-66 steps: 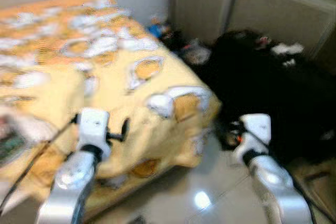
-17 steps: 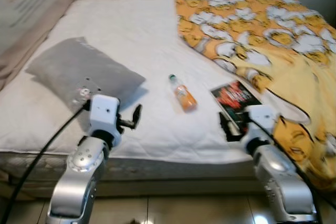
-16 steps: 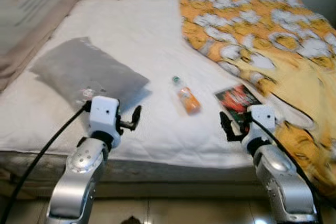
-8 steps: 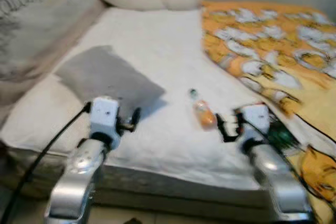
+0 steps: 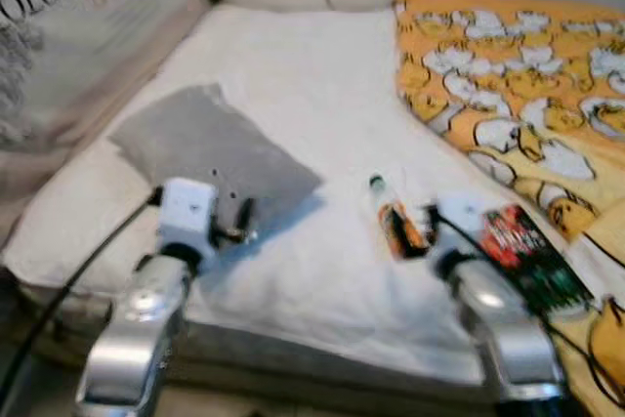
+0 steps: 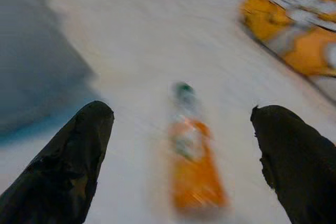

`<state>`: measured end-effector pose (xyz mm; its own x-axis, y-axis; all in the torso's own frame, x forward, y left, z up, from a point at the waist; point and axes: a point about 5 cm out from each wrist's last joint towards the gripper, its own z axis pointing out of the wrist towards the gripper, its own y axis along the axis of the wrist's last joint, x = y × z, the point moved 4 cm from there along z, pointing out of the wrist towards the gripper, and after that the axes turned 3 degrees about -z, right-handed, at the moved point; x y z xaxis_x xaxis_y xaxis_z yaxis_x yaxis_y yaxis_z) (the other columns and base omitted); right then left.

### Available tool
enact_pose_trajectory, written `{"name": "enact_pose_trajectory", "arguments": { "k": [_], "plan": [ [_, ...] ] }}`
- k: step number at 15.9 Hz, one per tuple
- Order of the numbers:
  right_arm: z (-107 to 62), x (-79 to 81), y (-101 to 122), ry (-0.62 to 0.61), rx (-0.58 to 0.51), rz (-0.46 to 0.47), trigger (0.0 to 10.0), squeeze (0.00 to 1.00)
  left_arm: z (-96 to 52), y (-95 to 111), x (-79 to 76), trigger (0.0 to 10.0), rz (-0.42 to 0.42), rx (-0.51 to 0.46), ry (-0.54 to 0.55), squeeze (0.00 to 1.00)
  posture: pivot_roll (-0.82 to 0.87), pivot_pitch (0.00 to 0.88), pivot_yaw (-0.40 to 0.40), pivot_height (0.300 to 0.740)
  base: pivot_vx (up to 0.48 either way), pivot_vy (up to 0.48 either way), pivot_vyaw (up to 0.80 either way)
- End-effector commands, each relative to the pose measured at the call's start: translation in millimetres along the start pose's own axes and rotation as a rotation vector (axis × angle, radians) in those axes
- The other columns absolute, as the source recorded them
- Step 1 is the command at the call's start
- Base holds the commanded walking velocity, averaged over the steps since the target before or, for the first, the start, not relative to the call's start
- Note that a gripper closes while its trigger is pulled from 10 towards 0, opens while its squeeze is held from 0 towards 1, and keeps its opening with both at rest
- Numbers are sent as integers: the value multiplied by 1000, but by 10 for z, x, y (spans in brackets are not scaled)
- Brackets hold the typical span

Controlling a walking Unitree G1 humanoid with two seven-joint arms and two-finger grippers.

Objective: Clean up the room

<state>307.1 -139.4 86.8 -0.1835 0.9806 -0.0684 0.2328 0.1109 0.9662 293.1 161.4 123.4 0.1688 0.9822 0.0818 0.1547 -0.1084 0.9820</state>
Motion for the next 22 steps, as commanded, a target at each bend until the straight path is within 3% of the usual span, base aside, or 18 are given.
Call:
{"name": "enact_pose_trajectory", "arguments": {
  "k": [1, 9, 12, 15, 18, 22],
  "plan": [
    [-33, -149, -47, -50, 16, 14, 10000, 0, 9, 46, -62, 10000, -1, -13, -24, 0, 50, 0, 19, 740, 296, 0, 0],
    [24, -221, -57, -69, 40, -6, 10000, 0, 10, 59, -78, 10000, 2, -16, -41, 0, 44, 0, 23, 740, 293, 0, 0],
    [115, -260, -57, -37, 80, -46, 10000, 0, 2, 14, -176, 10000, -22, 9, -136, 0, 41, 0, 26, 740, 91, 0, 0],
    [292, -338, -218, -46, 268, -3, 10000, 0, -47, -10, -291, 10000, 1, 57, -313, 0, 55, 0, 20, 740, 0, 0, 0],
    [476, -493, -357, -76, 406, -39, 10000, 0, -74, 26, -375, 10000, 45, 77, -466, 0, 65, 0, 26, 740, 0, 0, 0],
    [581, -531, -523, -58, 591, -12, 10000, 0, -144, 18, -456, 10000, 125, 109, -641, 0, 88, 0, 25, 740, 0, 0, 0]
  ]
}}
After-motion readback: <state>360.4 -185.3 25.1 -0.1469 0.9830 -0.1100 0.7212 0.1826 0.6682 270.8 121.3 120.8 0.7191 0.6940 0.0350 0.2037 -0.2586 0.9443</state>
